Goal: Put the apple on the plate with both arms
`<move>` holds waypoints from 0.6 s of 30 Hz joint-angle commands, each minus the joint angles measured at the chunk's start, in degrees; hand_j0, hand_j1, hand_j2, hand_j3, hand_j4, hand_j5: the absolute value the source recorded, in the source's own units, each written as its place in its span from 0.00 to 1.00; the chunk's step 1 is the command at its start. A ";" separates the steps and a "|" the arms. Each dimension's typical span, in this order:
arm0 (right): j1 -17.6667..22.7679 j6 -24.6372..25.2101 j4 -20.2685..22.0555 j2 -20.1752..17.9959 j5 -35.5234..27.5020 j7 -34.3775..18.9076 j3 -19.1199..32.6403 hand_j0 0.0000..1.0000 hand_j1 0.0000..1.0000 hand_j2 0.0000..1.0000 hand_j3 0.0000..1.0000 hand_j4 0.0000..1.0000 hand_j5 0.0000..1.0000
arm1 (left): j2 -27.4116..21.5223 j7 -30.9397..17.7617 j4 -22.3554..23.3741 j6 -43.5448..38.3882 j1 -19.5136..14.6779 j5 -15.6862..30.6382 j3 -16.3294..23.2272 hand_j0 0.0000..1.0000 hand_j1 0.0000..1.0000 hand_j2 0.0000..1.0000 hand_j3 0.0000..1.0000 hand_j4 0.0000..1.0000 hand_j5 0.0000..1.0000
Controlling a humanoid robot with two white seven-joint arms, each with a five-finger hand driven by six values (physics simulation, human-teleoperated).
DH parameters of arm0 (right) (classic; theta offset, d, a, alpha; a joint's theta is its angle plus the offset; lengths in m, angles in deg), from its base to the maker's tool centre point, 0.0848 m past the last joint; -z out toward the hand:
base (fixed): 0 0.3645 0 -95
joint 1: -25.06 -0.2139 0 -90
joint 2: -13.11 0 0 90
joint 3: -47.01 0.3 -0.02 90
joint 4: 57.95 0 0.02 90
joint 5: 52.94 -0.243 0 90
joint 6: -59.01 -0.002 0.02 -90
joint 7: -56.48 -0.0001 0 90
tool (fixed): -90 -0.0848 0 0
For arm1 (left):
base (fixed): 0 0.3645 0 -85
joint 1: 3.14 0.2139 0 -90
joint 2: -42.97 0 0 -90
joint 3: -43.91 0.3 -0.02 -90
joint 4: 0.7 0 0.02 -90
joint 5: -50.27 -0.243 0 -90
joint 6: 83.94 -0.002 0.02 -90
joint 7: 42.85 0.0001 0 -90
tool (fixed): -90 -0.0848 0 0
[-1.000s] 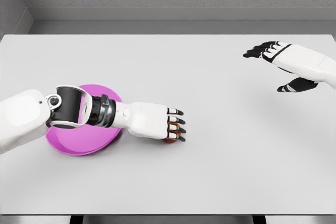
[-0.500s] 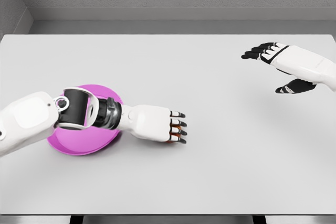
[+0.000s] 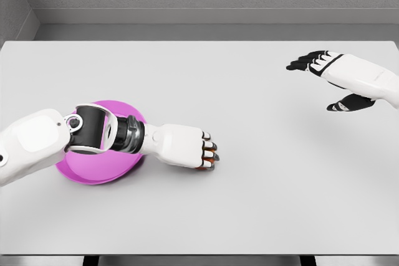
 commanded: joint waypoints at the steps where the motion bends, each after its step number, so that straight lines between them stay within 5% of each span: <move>1: 0.00 0.10 0.01 -0.07 -0.28 0.03 0.32 1.00 1.00 1.00 1.00 1.00 1.00 | -0.01 -0.25 0.06 0.16 0.00 -0.39 0.13 0.44 0.44 0.44 0.44 0.44 0.44; 6: 0.35 0.10 0.01 -0.07 -0.28 0.03 0.76 1.00 1.00 1.00 1.00 1.00 1.00 | -0.28 -0.08 0.06 0.16 -0.09 0.40 -0.39 0.28 0.28 0.28 0.28 0.28 0.28; 18: 0.44 0.02 0.01 -0.07 -0.28 0.03 0.85 1.00 1.00 1.00 1.00 1.00 1.00 | -4.49 0.54 1.38 0.16 0.61 13.85 -8.03 0.28 0.28 0.28 0.28 0.28 0.28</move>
